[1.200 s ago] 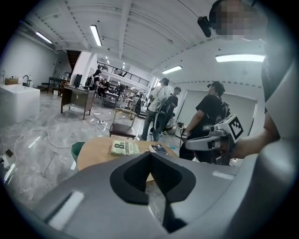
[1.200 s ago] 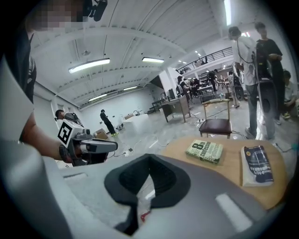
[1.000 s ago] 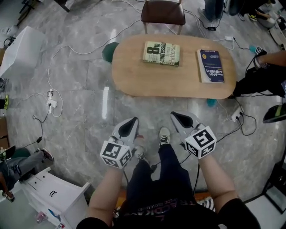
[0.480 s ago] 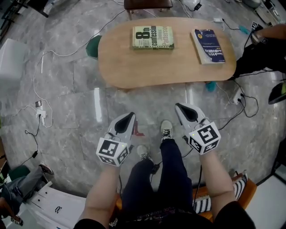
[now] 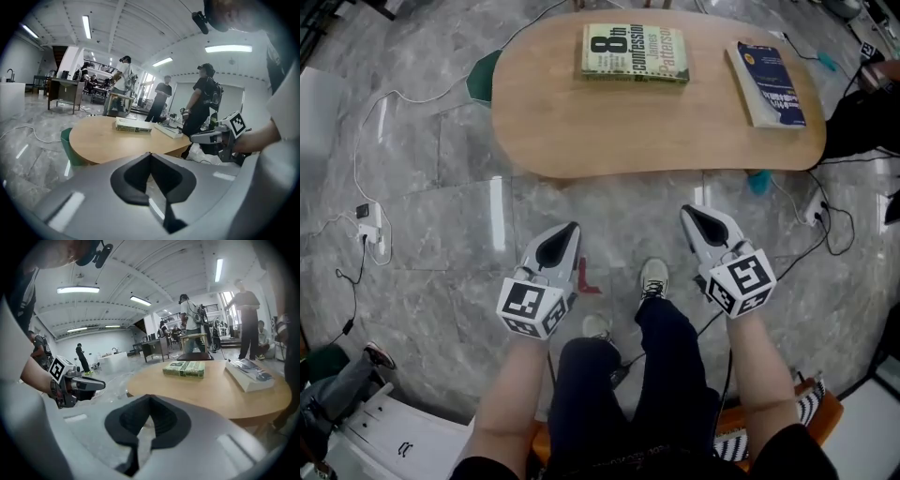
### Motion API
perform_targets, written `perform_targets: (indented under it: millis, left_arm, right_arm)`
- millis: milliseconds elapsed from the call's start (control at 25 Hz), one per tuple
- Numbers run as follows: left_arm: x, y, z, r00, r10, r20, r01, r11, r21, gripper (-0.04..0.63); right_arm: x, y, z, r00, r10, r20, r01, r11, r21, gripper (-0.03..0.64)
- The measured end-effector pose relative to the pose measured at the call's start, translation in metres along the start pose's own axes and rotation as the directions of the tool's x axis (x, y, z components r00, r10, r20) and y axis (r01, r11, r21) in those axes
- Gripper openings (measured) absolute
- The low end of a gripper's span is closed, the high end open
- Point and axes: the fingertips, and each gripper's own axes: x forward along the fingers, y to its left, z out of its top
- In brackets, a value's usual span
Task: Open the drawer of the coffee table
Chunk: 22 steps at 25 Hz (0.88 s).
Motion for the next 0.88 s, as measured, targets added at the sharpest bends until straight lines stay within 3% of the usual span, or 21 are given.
perform_targets:
  millis: [280, 520, 880]
  left_arm:
    - [0.047, 0.040, -0.067, 0.999, 0.013, 0.035, -0.015, 0.998, 0.067, 0.006]
    - [0.077, 0.074, -0.111, 0.995, 0.033, 0.089, -0.041, 0.996, 0.083, 0.006]
    - [0.096, 0.090, -0.134, 0.987, 0.023, 0.157, -0.044, 0.991, 0.128, 0.006]
  right_arm:
    - [0.049, -0.045, -0.070, 0.999, -0.035, 0.031, 0.035, 0.999, -0.011, 0.002]
    - [0.083, -0.068, -0.113, 0.997, -0.046, 0.061, 0.050, 0.997, -0.059, 0.002]
    - [0.105, -0.090, -0.147, 0.991, -0.071, 0.115, 0.080, 0.994, -0.077, 0.002]
